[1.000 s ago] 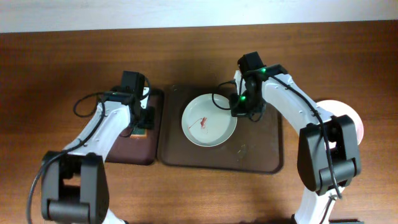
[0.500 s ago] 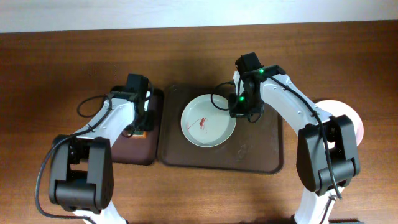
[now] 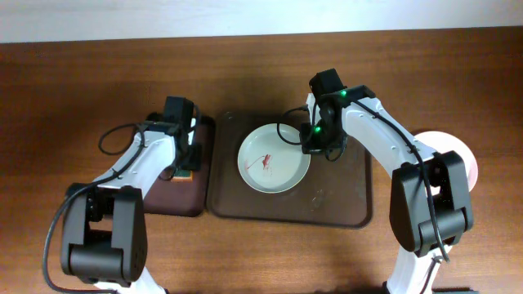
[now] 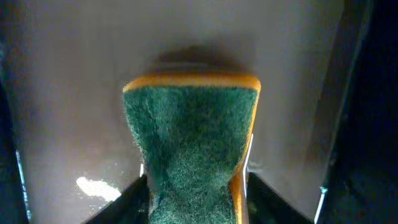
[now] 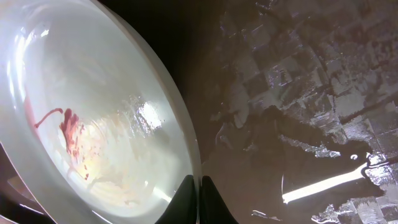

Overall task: Clean dirty plates on tray and stack at the side
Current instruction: 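Lift the sponge from the small black tray with left gripper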

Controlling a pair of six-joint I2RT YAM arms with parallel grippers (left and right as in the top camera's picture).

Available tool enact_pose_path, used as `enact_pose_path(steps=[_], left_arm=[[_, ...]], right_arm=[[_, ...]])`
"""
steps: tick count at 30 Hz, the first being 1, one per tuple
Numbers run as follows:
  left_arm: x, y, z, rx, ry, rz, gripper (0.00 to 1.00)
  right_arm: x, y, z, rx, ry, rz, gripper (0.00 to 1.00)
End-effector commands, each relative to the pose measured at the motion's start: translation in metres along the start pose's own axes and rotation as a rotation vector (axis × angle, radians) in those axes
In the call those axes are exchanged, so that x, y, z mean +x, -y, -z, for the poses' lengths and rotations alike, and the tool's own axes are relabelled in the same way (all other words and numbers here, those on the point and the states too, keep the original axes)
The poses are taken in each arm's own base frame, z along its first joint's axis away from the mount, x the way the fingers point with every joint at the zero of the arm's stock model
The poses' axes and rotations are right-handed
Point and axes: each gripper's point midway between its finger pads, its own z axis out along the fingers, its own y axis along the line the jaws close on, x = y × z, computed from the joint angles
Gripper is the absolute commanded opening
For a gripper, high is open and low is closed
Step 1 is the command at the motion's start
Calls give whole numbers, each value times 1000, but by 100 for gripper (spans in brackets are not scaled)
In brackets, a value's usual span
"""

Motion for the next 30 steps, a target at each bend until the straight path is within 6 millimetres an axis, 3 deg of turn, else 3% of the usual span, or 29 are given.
enact_pose_path(steps=[1,3,4,8,14,23,30], left_arm=[[-1,-5,3,-13,21,7,26],[-1,-5,3,-12,22,7,5],[-1,-5,3,-12,21,7,0],[-6,-6,12,-10,40,40,0],[-54,-15,114,35,369,127,0],[-65,-27,213,66,664,165,0],[-62,-37,284,89,883,193,0]], right_arm=[[6,3,-8,15,-28,-11,4],[6,3,-8,15,-28,-11,4],[6,3,-8,15,-28,-11,4],[6,3,-8,15,-29,-11,4],[6,3,-8,15,-28,-11,4],[6,3,-8,15,-28,-11,4],[6,3,-8,15,-28,-11,4]])
